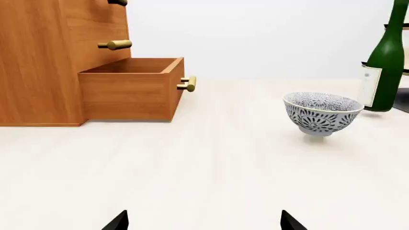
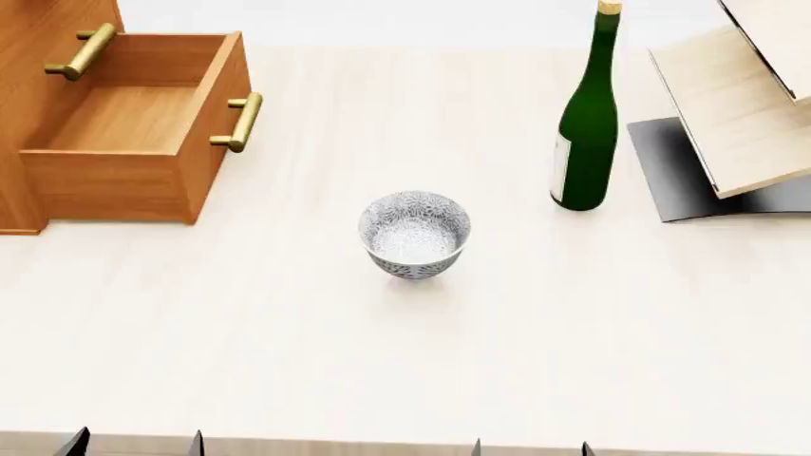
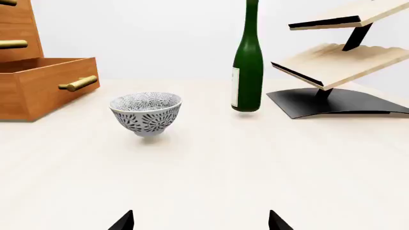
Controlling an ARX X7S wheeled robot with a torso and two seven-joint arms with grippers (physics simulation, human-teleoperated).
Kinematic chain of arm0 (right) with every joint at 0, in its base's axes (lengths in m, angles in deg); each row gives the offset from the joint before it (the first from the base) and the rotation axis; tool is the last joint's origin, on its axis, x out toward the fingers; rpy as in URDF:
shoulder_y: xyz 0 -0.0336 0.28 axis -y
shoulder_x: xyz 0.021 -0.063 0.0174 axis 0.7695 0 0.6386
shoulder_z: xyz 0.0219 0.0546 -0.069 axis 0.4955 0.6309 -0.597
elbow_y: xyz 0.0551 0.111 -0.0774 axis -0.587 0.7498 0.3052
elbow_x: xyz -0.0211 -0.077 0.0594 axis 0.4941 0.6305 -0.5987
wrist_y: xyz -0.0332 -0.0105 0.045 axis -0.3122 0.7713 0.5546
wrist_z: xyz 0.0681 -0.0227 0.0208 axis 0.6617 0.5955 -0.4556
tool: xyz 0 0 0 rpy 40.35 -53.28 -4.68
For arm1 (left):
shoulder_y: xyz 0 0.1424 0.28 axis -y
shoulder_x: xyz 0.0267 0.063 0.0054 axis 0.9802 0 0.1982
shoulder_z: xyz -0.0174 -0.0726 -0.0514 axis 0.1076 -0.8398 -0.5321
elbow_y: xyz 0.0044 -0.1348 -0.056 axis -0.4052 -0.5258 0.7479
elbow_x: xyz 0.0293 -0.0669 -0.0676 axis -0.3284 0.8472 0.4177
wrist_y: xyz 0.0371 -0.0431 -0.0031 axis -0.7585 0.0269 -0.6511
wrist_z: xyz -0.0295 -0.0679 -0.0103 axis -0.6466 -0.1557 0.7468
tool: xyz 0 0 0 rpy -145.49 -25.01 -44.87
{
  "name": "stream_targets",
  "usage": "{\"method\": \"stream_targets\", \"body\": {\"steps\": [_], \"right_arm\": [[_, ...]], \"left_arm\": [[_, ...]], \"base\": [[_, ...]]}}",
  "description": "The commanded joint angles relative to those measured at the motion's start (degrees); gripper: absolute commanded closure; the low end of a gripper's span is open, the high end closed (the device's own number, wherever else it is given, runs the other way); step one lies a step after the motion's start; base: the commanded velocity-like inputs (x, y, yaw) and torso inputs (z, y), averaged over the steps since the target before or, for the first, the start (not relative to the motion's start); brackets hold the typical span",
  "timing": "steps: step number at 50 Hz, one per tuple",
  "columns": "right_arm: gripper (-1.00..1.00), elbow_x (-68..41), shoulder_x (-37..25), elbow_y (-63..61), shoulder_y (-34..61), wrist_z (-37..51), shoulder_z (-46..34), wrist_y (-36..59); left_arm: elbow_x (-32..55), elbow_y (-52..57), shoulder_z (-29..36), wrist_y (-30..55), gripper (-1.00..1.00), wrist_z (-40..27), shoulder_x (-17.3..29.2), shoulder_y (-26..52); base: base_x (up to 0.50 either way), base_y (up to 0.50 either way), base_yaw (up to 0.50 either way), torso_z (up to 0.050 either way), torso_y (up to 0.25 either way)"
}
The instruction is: Close the bottom drawer of the cabinet.
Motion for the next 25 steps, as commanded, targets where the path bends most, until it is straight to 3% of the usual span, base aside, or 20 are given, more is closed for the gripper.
{"method": "stream_targets", "body": {"steps": [1,10,25], "right_arm": [[-1.0,-1.9,-0.9,0.4,0.3,-0.3,-1.6,0.2],[-1.0,4.4,-4.8,-0.5,-0.5,3.1,-5.1,0.1],[-1.0,2.6,-4.3,2.4,1.1,6.0,-4.6,4.4]], "left_arm": [[-1.3,-1.8,1.8,-0.5,-1.0,-1.9,1.1,0.6],[-9.9,-4.6,4.4,-2.5,-1.0,-9.6,3.7,1.8],[-9.5,-7.4,6.3,-5.8,-1.0,-10.1,6.2,1.6]], "base": [[0.0,0.0,0.0,0.0,0.0],[0.0,0.0,0.0,0.0,0.0],[0.0,0.0,0.0,0.0,0.0]]}}
